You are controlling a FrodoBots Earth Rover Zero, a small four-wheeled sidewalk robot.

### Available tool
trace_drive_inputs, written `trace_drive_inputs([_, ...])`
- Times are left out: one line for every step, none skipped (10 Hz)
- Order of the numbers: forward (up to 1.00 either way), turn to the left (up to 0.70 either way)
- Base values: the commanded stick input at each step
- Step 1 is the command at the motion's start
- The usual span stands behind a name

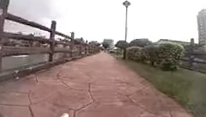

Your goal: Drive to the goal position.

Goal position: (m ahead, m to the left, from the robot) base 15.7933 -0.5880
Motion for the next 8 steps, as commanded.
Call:
trace_drive_inputs([0.70, 0.00])
trace_drive_inputs([0.70, 0.00])
trace_drive_inputs([0.70, 0.00])
trace_drive_inputs([0.70, 0.00])
trace_drive_inputs([0.70, 0.00])
trace_drive_inputs([0.70, 0.00])
trace_drive_inputs([0.70, 0.00])
trace_drive_inputs([0.70, 0.00])
